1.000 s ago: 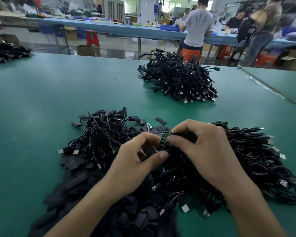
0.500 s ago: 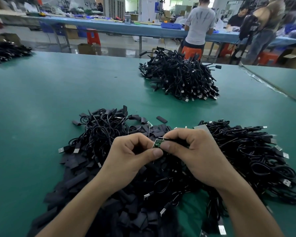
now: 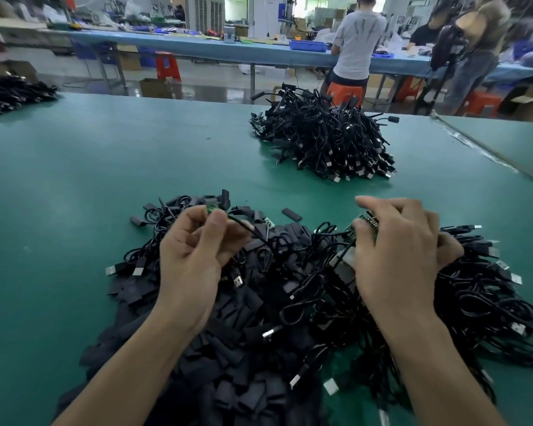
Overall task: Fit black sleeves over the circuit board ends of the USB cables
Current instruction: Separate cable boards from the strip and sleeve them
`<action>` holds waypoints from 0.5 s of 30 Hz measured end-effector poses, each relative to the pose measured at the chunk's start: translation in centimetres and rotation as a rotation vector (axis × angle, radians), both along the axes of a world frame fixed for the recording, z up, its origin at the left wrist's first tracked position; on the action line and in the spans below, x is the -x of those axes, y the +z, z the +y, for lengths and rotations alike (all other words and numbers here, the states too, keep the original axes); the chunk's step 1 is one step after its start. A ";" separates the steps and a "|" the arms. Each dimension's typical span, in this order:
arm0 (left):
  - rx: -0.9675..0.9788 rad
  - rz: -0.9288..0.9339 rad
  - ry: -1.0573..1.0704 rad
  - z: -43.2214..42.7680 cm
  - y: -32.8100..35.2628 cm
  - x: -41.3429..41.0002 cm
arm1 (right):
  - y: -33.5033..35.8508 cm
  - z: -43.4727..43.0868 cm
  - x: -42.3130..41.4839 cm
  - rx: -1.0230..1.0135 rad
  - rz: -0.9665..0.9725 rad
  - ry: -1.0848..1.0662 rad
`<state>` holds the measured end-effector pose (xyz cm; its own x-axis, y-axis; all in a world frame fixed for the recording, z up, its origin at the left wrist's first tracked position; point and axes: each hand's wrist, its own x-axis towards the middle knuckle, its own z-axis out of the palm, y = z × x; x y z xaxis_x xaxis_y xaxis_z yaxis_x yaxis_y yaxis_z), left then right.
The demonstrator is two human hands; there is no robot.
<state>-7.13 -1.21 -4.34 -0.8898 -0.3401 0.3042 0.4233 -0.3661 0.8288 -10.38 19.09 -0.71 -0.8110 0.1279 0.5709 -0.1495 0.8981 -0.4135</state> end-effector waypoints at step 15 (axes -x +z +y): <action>0.467 -0.112 0.243 -1.8 1.1 0.1 | -2.7 -2.8 -2.7 -0.446 -0.416 0.543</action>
